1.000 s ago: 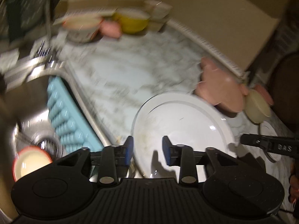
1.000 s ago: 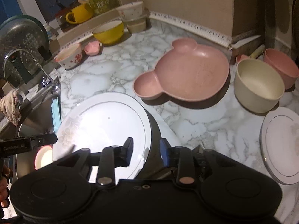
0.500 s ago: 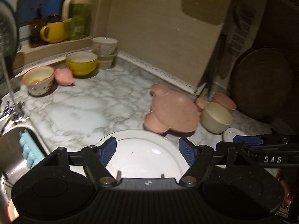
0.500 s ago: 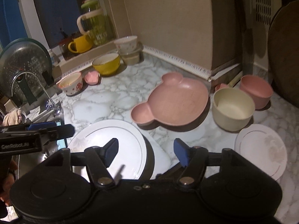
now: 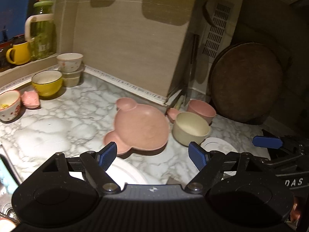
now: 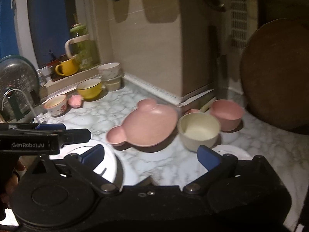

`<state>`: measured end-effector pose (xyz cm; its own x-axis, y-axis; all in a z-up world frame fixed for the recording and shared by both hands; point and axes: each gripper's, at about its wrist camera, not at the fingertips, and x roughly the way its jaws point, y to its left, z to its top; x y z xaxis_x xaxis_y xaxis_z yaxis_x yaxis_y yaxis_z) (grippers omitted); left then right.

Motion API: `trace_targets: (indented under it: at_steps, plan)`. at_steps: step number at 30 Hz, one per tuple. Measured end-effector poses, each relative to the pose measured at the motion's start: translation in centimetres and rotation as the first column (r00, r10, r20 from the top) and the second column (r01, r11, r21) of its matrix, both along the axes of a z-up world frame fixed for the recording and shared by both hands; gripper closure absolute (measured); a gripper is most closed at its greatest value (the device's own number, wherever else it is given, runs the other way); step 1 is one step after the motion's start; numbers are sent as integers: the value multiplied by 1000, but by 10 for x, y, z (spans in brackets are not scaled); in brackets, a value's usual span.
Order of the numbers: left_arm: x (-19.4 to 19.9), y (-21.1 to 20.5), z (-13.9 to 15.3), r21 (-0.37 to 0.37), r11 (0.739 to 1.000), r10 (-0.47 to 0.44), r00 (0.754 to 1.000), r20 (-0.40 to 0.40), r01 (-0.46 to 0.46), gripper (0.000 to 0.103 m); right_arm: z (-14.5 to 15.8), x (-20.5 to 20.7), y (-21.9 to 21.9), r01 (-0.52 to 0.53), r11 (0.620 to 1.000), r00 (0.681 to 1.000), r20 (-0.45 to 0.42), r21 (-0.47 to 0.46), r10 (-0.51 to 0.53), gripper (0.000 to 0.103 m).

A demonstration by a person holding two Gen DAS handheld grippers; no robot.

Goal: Organize plates and bowls
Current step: 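Move both tools to the small white floral plate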

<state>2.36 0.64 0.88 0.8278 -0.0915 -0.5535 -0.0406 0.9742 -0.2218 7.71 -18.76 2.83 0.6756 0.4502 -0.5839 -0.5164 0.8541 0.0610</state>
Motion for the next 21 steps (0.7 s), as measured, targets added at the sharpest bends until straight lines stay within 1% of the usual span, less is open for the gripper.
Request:
trace_targets:
  at_steps: [3, 7, 13, 15, 21]
  plan:
    - [14, -19, -1, -16, 1000, -13, 1000, -7, 13, 22, -1, 5, -18, 24, 1000, 1000, 18, -12, -24, 0]
    - [31, -45, -4, -39, 998, -40, 999, -16, 40, 22, -6, 14, -49, 54, 999, 998, 9, -6, -54, 0]
    - [58, -86, -17, -79, 992, -108, 991, -72, 103, 22, -22, 32, -97, 109, 994, 994, -16, -18, -109, 0]
    - [65, -99, -21, -69, 992, -108, 990, -95, 102, 22, -29, 39, -111, 127, 992, 991, -35, -21, -128, 0]
    - [80, -128, -33, -48, 993, -111, 987, -117, 106, 22, -49, 57, -147, 167, 986, 982, -82, -19, -168, 0]
